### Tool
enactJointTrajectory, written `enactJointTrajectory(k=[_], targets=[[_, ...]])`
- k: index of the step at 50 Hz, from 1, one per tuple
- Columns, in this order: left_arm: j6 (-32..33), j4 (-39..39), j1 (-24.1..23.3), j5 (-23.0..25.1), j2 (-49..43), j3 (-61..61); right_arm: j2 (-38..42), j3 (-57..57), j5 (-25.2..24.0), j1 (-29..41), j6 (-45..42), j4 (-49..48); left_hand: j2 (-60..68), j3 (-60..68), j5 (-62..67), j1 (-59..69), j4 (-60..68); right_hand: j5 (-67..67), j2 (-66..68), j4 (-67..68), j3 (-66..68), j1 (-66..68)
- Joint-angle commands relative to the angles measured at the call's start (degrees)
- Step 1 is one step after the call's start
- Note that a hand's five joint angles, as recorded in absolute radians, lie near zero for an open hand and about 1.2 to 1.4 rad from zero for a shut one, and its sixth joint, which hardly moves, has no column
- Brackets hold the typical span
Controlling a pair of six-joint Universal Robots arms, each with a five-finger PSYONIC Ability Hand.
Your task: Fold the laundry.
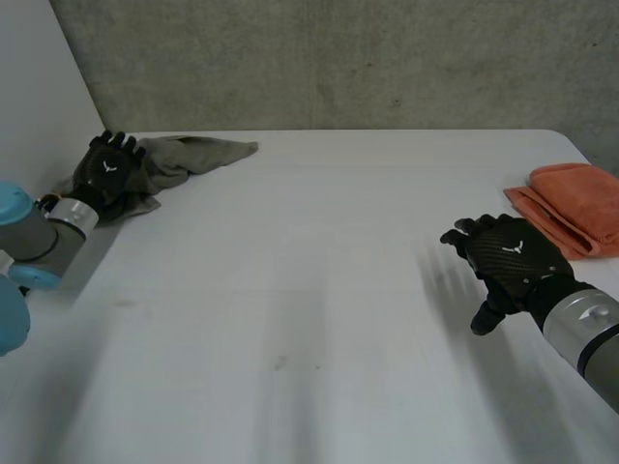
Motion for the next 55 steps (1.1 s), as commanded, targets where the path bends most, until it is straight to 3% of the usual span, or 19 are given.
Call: enactJointTrajectory(k=[1, 13, 15, 25, 36, 40, 44, 50, 55], targets=[[1.8, -0.1, 0.4, 1.9, -3.3, 4.2, 0.5, -0.3, 0.0, -0.5, 0.0, -0.2, 7.1, 7.2, 6.6, 6.6, 6.9, -3.9, -2.6, -3.6, -2.5, -1.7], [4.5, -0.2, 0.8, 4.2, -6.1, 7.0, 0.8, -0.4, 0.1, -0.5, 0.0, -0.4, 47.1, 47.2, 46.6, 46.6, 47.0, -3.9, -2.6, -3.6, -2.5, -1.7], [6.5, -0.2, 1.3, 4.5, -6.8, 7.7, 0.8, -0.3, 0.1, -0.5, 0.0, -0.4, 61.0, 61.1, 60.5, 60.5, 60.8, -3.9, -2.6, -3.6, -2.5, -1.7], [10.2, -0.2, 1.5, 4.7, -5.4, 4.8, 0.7, -0.3, 0.1, -0.5, 0.0, -0.4, 61.1, 61.2, 60.6, 60.6, 60.9, -3.9, -2.6, -3.6, -2.5, -1.7], [9.7, 0.5, -1.9, 4.4, 18.0, -19.4, 0.7, -0.3, -0.1, -0.5, 0.1, -0.3, 61.1, 61.2, 60.6, 60.6, 60.9, -3.9, -2.6, -3.6, -2.5, -1.7], [4.1, -0.3, -6.7, 4.1, 25.6, -27.1, 0.3, -0.2, -0.3, -0.6, 0.1, -0.3, 61.1, 61.2, 60.6, 60.6, 60.9, -3.9, -2.6, -3.6, -2.5, -1.7], [-5.4, -2.3, -11.1, 4.1, 35.8, -36.4, -0.3, -0.2, -0.3, -0.8, 0.2, -0.3, 61.1, 61.2, 60.6, 60.6, 60.9, -3.9, -2.6, -3.6, -2.5, -1.7], [-23.8, -6.9, -21.3, 5.2, 53.0, -51.2, -2.7, -0.4, -0.4, -3.2, 0.3, -0.3, 61.1, 61.2, 60.6, 60.6, 60.9, -3.9, -2.6, -3.6, -2.5, -1.7], [-36.8, -6.7, -29.8, 11.2, 62.7, -61.8, -4.4, -0.7, -0.4, -6.3, 0.5, -0.3, 61.1, 61.2, 60.6, 60.6, 60.9, -3.9, -2.6, -3.6, -2.5, -1.7]])
